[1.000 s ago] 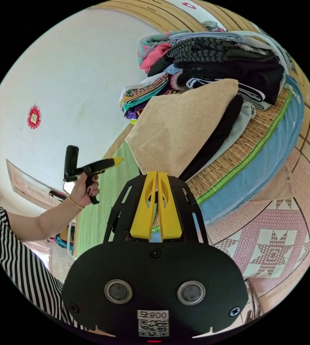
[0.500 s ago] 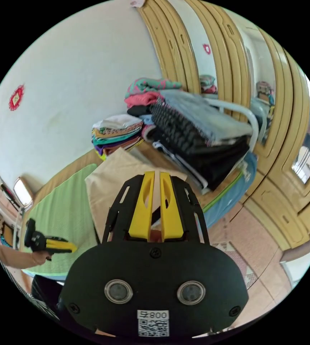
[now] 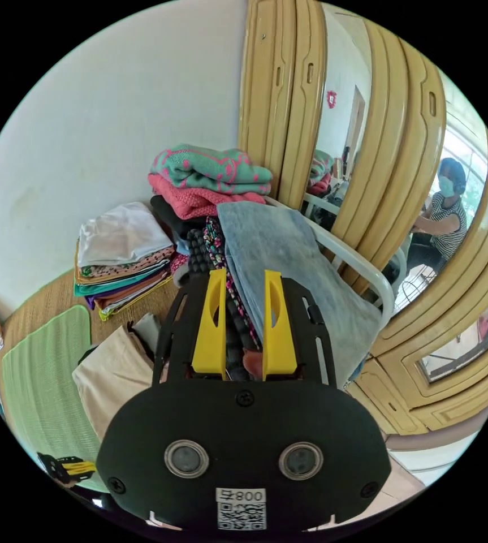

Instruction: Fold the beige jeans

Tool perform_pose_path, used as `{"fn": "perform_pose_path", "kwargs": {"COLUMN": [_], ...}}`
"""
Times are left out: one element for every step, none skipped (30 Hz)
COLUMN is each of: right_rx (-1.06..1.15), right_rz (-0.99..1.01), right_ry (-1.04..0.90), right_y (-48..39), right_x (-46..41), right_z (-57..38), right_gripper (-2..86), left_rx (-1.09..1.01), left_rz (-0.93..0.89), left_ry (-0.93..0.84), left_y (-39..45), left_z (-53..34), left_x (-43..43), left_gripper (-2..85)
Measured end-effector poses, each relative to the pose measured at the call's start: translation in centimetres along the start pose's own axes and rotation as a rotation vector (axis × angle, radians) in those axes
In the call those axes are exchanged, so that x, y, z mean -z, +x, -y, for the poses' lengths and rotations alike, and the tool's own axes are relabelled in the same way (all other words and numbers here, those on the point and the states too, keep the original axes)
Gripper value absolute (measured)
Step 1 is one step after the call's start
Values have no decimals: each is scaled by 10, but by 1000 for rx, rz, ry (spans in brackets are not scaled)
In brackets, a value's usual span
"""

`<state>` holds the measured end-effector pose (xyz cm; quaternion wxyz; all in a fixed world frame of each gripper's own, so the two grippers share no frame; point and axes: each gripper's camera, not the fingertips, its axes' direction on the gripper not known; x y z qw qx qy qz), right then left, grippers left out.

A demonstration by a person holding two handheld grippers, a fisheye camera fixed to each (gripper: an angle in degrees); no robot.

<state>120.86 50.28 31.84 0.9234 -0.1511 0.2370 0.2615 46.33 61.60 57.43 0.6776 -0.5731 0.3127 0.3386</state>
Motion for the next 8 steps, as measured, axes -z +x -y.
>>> {"fn": "perform_pose_path", "kwargs": {"right_rx": [2,14,20,19,10,1,-14,-30], "right_rz": [4,4,-4,-40,-50,-44,-22,6], "right_ry": [-33,-78,-98,-92,-61,-55,-48,-42], "right_y": [0,0,-1,0,2,4,10,17], "right_x": [-8,-18,-22,-25,-24,-23,-21,-19], "right_z": [8,13,15,16,15,16,17,18], "right_gripper": [101,97,95,85,76,73,66,61], "left_rx": [1,2,4,12,21,24,28,26], "left_rz": [1,1,-1,-6,-13,-15,-18,-16], "left_ry": [4,9,12,17,22,23,25,26], "left_y": [2,3,4,4,4,4,5,6], "left_z": [-7,-14,-18,-25,-32,-36,-43,-50], "left_x": [4,8,10,15,19,22,26,31], "left_gripper": [3,3,3,3,3,3,3,3]}}
